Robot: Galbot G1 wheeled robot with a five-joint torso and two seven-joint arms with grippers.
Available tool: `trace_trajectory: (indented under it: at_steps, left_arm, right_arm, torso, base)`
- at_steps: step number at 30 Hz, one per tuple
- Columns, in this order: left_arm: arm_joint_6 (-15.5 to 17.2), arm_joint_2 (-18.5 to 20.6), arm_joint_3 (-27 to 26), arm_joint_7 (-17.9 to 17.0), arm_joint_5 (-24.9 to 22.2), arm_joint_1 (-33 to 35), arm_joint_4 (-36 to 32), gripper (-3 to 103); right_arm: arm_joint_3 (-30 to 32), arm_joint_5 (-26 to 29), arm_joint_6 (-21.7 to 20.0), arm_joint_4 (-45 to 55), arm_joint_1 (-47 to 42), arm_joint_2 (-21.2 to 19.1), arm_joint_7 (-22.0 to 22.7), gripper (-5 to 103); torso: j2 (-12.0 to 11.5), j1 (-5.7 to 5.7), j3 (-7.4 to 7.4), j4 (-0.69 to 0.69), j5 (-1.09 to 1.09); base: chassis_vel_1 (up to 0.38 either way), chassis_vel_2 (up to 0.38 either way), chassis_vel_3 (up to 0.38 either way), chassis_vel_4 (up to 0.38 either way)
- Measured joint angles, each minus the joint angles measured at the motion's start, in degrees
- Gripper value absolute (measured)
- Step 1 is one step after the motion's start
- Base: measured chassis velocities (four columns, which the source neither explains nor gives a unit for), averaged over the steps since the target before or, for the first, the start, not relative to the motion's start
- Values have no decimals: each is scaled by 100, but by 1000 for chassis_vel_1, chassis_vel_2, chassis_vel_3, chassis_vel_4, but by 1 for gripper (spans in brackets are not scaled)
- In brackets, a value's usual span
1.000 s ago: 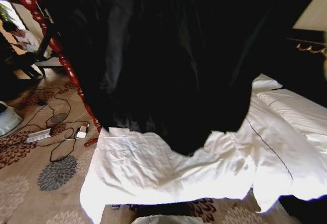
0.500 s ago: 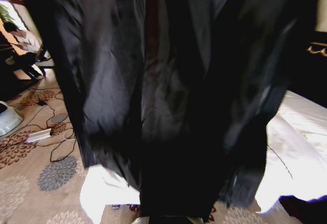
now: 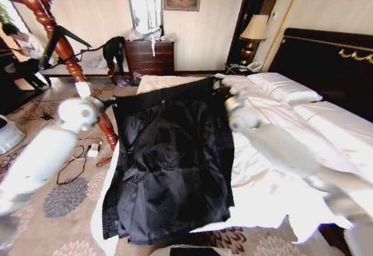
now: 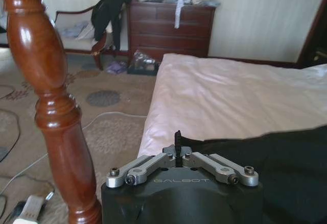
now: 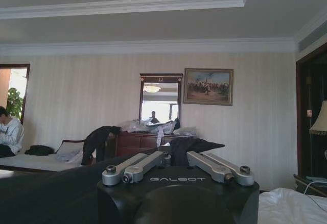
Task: Pick up the clothes from the bed and hang them on the clothes hanger.
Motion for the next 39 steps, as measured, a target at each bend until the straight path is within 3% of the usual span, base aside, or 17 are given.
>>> trace_trajectory:
  at_steps: [1, 3, 6, 7, 9, 11, 13, 16, 19, 23, 26, 32, 34, 35, 36, 38, 39]
  left_arm:
    - [35, -43, 42, -10, 44, -52, 81, 1]
    - [41, -71, 83, -10, 84, -66, 111, 1]
    - [12, -529, 353, 6, 375, -223, 531, 1]
    - [12, -529, 353, 6, 375, -223, 531, 1]
    - [-47, -1123, 521, 18, 571, -395, 1150, 1]
    - [-59, -1273, 546, 21, 606, -436, 1311, 1]
    - [-111, -1837, 582, 26, 865, -560, 2007, 1]
    - [-143, -2108, 581, 26, 1066, -592, 2360, 1]
    - [-302, -2739, 433, 118, 1519, -636, 3154, 1]
    - [-577, -3265, 119, 403, 1842, -710, 3673, 1]
    - [-1032, -3705, -226, 710, 1979, -817, 3950, 1]
    - [-1573, -3870, -284, 1036, 2244, -754, 4012, 1]
    - [-1709, -3850, -270, 1087, 2338, -652, 3961, -3]
    - [-1700, -3797, -262, 1083, 2348, -577, 3861, 1]
    - [-1700, -3797, -262, 1083, 2348, -577, 3861, 1]
    - [-1281, -3571, -185, 933, 2298, -450, 3562, 12]
    - [-1281, -3571, -185, 933, 2298, -450, 3562, 12]
  right_arm:
    - [-35, -224, 196, -332, 8, 348, -131, 0]
    - [-61, -330, 237, -459, 20, 474, -189, 0]
    - [-215, -829, 358, -1299, 60, 1204, -387, 0]
    - [-215, -829, 358, -1299, 60, 1204, -387, 0]
    - [-383, -1105, 404, -2264, 127, 1766, -467, 0]
    - [-420, -1142, 429, -2494, 144, 1872, -507, 0]
    - [-514, -1198, 455, -3330, 172, 2202, -695, 0]
    - [-538, -1195, 409, -3667, 156, 2321, -746, 0]
    - [-475, -1187, 367, -4082, 42, 2508, -783, 0]
    - [-381, -1165, 621, -4157, 5, 2611, -952, 0]
    - [-326, -812, 985, -4147, 13, 2758, -1333, 0]
    - [-375, -495, 881, -4177, 14, 2933, -1319, -2]
    - [-428, -439, 756, -4131, -17, 2933, -1248, 3]
    - [-504, -389, 671, -3980, -52, 2866, -1223, 14]
    - [-504, -389, 671, -3980, -52, 2866, -1223, 14]
    - [-649, -250, 491, -3550, -130, 2685, -1127, 19]
    - [-649, -250, 491, -3550, -130, 2685, -1127, 19]
  torso:
    - [1, -3, -3, 3, 3]
    - [2, -4, -3, 4, 2]
    - [2, -5, -3, 4, 1]
    - [2, -5, -3, 4, 1]
    - [2, -2, -2, 4, 1]
    - [2, -2, -1, 4, 1]
    - [2, -2, -1, -1, 2]
    - [2, -2, -1, -1, 2]
    - [2, -2, -1, 4, 2]
    - [2, -2, -1, 1, 2]
    - [2, -2, -2, 0, 3]
    - [2, -2, -2, 4, 2]
    - [1, -2, -2, 3, 1]
    - [2, -2, -2, 3, 1]
    - [2, -2, -2, 3, 1]
    - [2, -2, -2, 0, 1]
    - [2, -2, -2, 0, 1]
  base:
    - [0, 0, 0, 0]
    - [0, 0, 0, 0]
    - [0, 0, 0, 0]
    - [0, 0, 0, 0]
    - [0, 0, 0, 0]
    - [0, 0, 0, 0]
    - [0, 0, 0, 0]
    - [0, 0, 0, 0]
    - [0, 0, 0, 0]
    - [0, 0, 0, 0]
    - [0, 0, 0, 0]
    - [0, 0, 0, 0]
    - [0, 0, 0, 0]
    - [0, 0, 0, 0]
    - [0, 0, 0, 0]
    - [0, 0, 0, 0]
    - [0, 0, 0, 0]
